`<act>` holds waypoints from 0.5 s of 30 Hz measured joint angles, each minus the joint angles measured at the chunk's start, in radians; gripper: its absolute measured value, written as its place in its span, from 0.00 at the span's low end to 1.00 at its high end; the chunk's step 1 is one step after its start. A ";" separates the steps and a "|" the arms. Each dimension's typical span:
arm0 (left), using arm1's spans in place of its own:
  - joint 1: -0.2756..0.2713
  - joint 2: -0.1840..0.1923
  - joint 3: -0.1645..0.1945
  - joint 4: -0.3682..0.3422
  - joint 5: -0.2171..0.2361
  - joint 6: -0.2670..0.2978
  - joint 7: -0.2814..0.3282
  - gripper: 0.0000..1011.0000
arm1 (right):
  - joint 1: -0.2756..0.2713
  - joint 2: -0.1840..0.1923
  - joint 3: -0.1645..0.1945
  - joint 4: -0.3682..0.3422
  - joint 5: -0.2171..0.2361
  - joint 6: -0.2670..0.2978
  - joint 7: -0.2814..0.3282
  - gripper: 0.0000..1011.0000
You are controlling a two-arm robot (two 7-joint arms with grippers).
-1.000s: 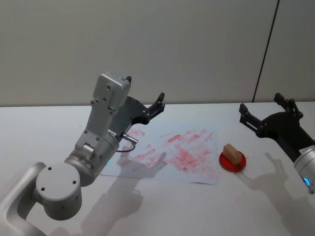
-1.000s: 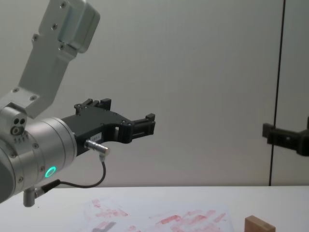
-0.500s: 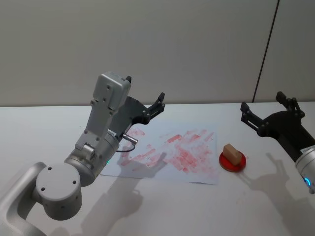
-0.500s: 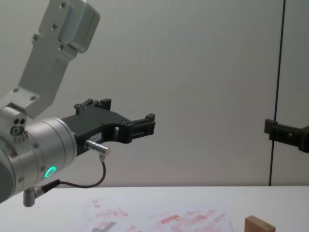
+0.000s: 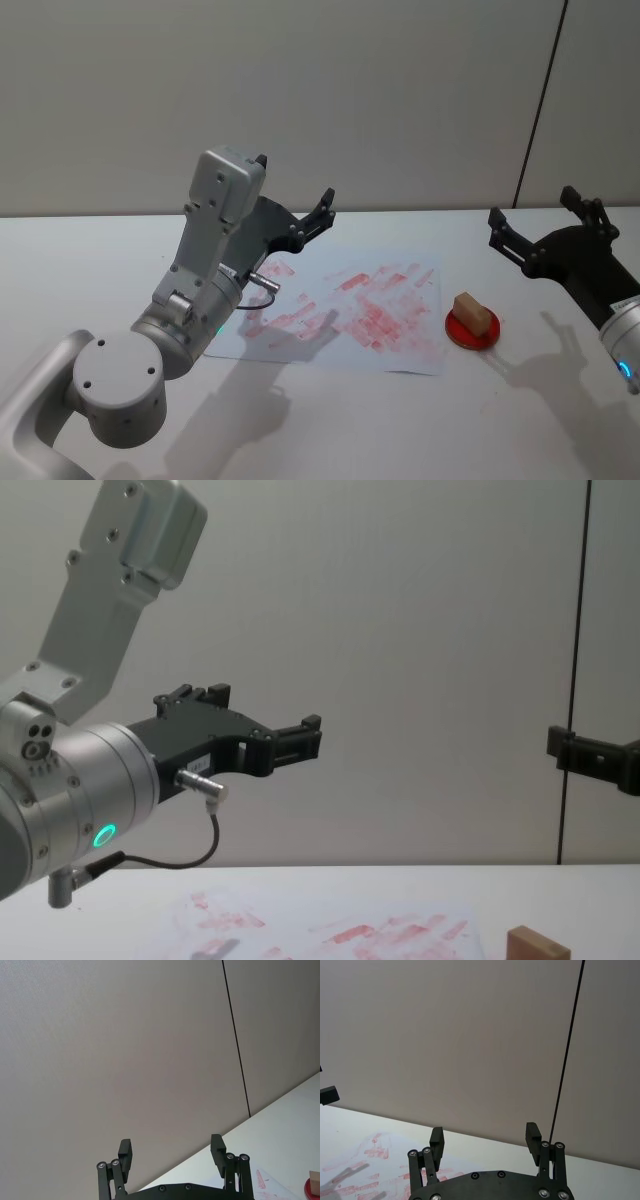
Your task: Use the one hand to pick up the stamp and affix it onto the A4 paper.
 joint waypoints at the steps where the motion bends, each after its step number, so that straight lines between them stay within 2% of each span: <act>1: 0.000 0.000 0.000 0.000 0.000 0.000 0.000 0.99 | 0.000 0.000 0.000 0.000 0.000 0.000 0.000 0.99; 9: 0.000 0.000 0.000 0.000 0.000 0.000 0.000 0.99 | -0.006 0.005 0.003 -0.002 0.001 0.003 0.000 0.99; 15: 0.000 0.000 0.000 0.000 0.000 0.000 0.000 0.99 | -0.025 0.021 0.011 -0.012 0.010 0.037 -0.008 0.99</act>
